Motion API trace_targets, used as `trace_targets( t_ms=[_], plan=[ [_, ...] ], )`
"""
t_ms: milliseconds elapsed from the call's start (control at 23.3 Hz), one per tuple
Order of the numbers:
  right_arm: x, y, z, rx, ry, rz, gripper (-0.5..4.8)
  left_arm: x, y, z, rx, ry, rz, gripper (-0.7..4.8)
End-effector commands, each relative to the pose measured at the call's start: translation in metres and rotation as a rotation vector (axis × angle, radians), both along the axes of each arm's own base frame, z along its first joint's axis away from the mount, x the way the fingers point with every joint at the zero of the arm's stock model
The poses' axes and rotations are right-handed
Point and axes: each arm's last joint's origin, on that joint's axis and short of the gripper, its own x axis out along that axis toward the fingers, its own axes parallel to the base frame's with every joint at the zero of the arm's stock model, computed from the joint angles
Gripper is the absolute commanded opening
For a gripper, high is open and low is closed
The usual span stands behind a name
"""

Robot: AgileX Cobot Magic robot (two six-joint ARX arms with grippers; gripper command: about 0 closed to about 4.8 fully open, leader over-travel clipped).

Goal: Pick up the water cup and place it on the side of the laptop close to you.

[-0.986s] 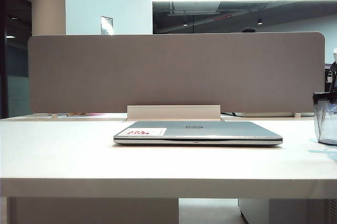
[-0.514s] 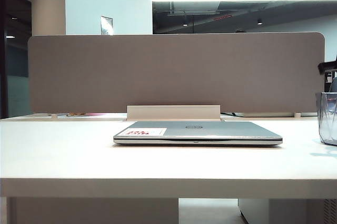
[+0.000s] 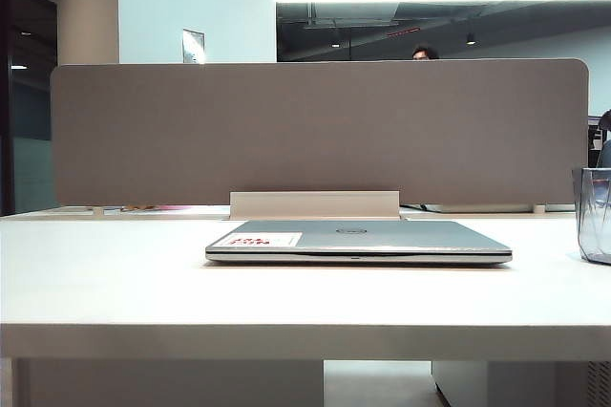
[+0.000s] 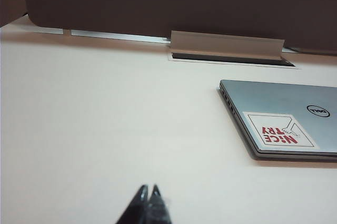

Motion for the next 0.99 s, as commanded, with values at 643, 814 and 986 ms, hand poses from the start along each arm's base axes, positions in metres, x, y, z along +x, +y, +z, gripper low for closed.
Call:
trace_targets(
  t_ms=[643,814,986],
  plan=[
    [-0.024,-0.001,-0.066,0.133,-0.115,0.038,1.64,0.000,0.000,0.002,-0.004,-0.009,-0.006,-0.06],
    [-0.011,-0.003,-0.081,0.135,-0.117,0.044,1.64,0.000,0.000,0.002,-0.004,-0.009,-0.006,-0.06],
    [0.002,-0.004,-0.099,0.129,-0.124,0.061,1.72,0.000,0.000,0.002,-0.004,-0.009,-0.006,-0.06]
  ],
)
